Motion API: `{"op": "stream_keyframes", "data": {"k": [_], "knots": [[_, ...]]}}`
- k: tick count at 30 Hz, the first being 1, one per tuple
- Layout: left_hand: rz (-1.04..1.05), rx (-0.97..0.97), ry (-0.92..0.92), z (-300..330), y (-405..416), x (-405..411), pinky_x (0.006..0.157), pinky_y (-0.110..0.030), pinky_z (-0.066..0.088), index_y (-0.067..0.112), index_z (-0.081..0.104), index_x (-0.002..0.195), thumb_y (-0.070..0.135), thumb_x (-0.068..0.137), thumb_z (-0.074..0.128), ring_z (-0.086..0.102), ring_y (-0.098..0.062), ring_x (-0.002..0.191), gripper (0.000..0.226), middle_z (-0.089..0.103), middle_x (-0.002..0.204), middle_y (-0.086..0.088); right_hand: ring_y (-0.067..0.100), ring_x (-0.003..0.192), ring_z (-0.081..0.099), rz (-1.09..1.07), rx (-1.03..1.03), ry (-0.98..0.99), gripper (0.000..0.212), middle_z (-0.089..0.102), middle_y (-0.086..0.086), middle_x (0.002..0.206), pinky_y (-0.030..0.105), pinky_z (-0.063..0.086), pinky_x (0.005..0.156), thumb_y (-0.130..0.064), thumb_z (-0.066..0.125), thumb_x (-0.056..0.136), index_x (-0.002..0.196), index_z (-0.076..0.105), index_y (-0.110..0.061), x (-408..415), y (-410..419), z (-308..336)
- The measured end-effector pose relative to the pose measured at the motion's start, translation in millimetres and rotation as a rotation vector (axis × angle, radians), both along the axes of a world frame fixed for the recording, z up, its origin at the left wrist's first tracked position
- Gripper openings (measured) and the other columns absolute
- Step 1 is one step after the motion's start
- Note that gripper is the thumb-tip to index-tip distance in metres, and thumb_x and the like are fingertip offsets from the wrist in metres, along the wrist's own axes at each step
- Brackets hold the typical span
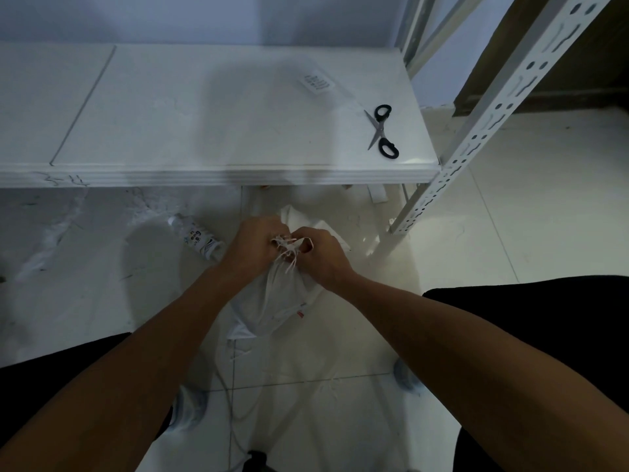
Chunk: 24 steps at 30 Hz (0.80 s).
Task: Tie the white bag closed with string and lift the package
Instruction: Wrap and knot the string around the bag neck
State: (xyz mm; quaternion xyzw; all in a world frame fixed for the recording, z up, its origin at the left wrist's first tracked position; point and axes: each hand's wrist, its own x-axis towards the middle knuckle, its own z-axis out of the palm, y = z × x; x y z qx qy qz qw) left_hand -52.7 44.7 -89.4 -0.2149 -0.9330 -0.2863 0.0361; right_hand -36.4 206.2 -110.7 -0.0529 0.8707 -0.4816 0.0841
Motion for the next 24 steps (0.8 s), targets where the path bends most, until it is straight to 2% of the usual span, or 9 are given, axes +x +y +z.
{"op": "stream_keyframes", "data": {"k": [2,4,7,9,12,15,20,22,24], "knots": [[-0.039,-0.016,0.03,-1,4,3,0.049,-0.031,0.044,0.007,0.067,0.061,0.027,0.075,0.052,0.058,-0.025,0.053,0.028,0.06,0.061,-0.009,0.016,0.071,0.066,0.013,0.025,0.018,0.01,0.073,0.003,0.078,0.032,0.05,0.064,-0.014,0.065,0.083,0.088,0.073,-0.01,2,2,2],[-0.079,-0.001,0.038,1,8,6,0.048,-0.029,0.039,0.006,0.064,0.06,0.024,0.073,0.047,0.057,-0.026,0.051,0.029,0.058,0.059,-0.009,0.014,0.065,0.061,0.047,0.051,0.057,0.005,0.068,0.0,0.071,0.028,0.045,0.06,-0.012,0.065,0.082,0.083,0.069,-0.009,4,4,1],[-0.057,0.024,0.046,0,11,6,0.049,-0.024,0.034,0.008,0.065,0.06,0.018,0.073,0.052,0.057,-0.024,0.052,0.021,0.058,0.059,-0.008,0.017,0.06,0.058,0.073,0.105,0.094,0.013,0.066,0.005,0.065,0.032,0.042,0.056,-0.014,0.065,0.083,0.073,0.063,-0.006,6,6,-1],[-0.001,0.074,0.024,-4,10,5,0.05,-0.03,0.037,0.011,0.069,0.063,0.01,0.071,0.063,0.058,-0.023,0.054,0.01,0.061,0.059,-0.006,0.022,0.063,0.062,0.076,0.138,0.115,0.015,0.068,0.01,0.067,0.034,0.044,0.057,-0.017,0.065,0.084,0.073,0.064,-0.006,5,5,-2],[0.071,0.19,-0.044,-8,8,6,0.052,-0.033,0.043,0.014,0.073,0.067,0.014,0.071,0.07,0.059,-0.016,0.055,0.005,0.062,0.06,0.001,0.024,0.064,0.062,0.071,0.155,0.127,0.017,0.069,0.011,0.068,0.032,0.043,0.056,-0.017,0.065,0.086,0.073,0.064,-0.006,5,6,-2],[0.125,0.25,-0.104,-13,7,8,0.054,-0.033,0.048,0.012,0.073,0.067,0.014,0.069,0.07,0.062,-0.014,0.057,0.004,0.066,0.061,0.003,0.025,0.065,0.063,0.088,0.177,0.132,0.017,0.07,0.013,0.072,0.033,0.044,0.058,-0.019,0.065,0.087,0.077,0.067,-0.006,7,7,-3],[0.196,0.311,-0.237,-20,10,12,0.057,-0.032,0.049,0.011,0.071,0.066,0.013,0.065,0.065,0.065,-0.022,0.061,0.007,0.069,0.063,-0.006,0.028,0.071,0.062,0.133,0.188,0.101,0.019,0.069,0.016,0.076,0.033,0.038,0.062,-0.018,0.063,0.089,0.075,0.065,-0.005,10,11,-4],[0.183,0.313,-0.296,-20,9,12,0.056,-0.029,0.045,0.017,0.068,0.064,0.014,0.067,0.065,0.061,-0.013,0.058,0.004,0.066,0.061,-0.002,0.03,0.075,0.063,0.161,0.198,0.088,0.021,0.07,0.016,0.079,0.034,0.04,0.064,-0.019,0.059,0.091,0.077,0.065,-0.005,10,11,-5],[0.152,0.259,-0.309,-21,7,9,0.058,-0.026,0.041,0.025,0.061,0.062,0.007,0.073,0.067,0.053,0.0,0.057,0.022,0.06,0.062,0.007,0.031,0.079,0.065,0.189,0.208,0.075,0.021,0.071,0.015,0.083,0.036,0.045,0.067,-0.021,0.056,0.092,0.082,0.066,-0.006,13,10,-5]]}}
